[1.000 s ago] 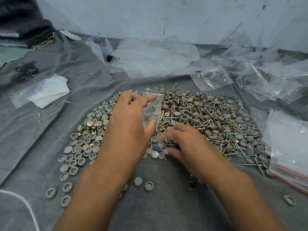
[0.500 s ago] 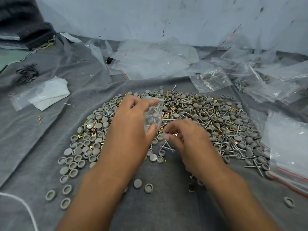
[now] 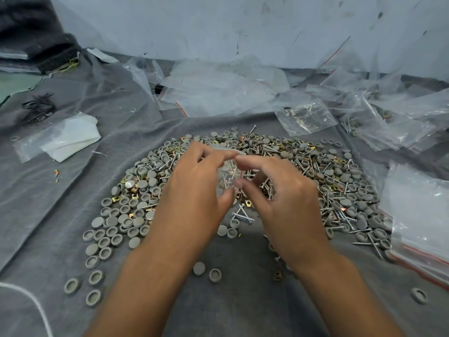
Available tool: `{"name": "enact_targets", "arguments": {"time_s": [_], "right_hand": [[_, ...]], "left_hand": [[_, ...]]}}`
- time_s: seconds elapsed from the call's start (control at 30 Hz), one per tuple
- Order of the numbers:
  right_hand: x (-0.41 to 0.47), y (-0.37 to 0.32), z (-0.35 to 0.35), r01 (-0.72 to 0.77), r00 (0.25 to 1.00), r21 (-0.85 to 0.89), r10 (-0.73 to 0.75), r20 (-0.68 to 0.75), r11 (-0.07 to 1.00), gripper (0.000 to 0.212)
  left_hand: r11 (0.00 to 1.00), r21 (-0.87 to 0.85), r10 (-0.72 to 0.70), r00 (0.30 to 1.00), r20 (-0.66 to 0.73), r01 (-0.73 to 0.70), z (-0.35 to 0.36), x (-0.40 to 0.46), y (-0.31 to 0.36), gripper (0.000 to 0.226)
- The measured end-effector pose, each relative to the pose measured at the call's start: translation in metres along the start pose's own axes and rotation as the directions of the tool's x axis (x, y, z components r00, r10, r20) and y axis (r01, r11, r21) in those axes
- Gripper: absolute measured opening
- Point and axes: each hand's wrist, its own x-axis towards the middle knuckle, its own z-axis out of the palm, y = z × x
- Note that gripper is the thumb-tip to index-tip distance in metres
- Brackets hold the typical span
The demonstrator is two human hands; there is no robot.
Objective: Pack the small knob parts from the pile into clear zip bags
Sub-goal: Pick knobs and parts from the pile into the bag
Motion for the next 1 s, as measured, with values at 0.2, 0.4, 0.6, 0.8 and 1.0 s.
{"name": "enact_targets", "arguments": {"time_s": [0.2,0.4,0.6,0.8,1.0], "right_hand": [[-0.001,0.016,-0.013,-0.169,0.847,-0.1,0.196,0.493,0.981,0.031],[-0.004,0.017,-0.005,-0.048,0.704,-0.278,0.23,0.672,0.959,0.03],[-0.009,0.015,-0.003,-0.065,0.723,-0.259,0.225,0.653,0.964,0.014],[-0.005,0.012,0.001,-0.081,0.72,-0.275,0.247,0.649,0.958,0.02],[-0.005,0.012,-0.008,-0.069,0.734,-0.268,0.23,0.639,0.961,0.008]], "left_hand": [[0.996,0.005,-0.091,0.992,-0.082,0.092,-0.008,0.002,-0.007,0.058],[0.996,0.014,-0.091,0.992,-0.084,0.093,-0.009,0.002,-0.006,0.057],[0.996,0.013,-0.089,0.993,-0.081,0.091,-0.009,0.002,-0.007,0.057],[0.995,0.022,-0.093,0.993,-0.076,0.095,-0.009,0.002,-0.007,0.057],[0.996,0.018,-0.087,0.994,-0.069,0.089,-0.009,0.002,-0.008,0.056]]}}
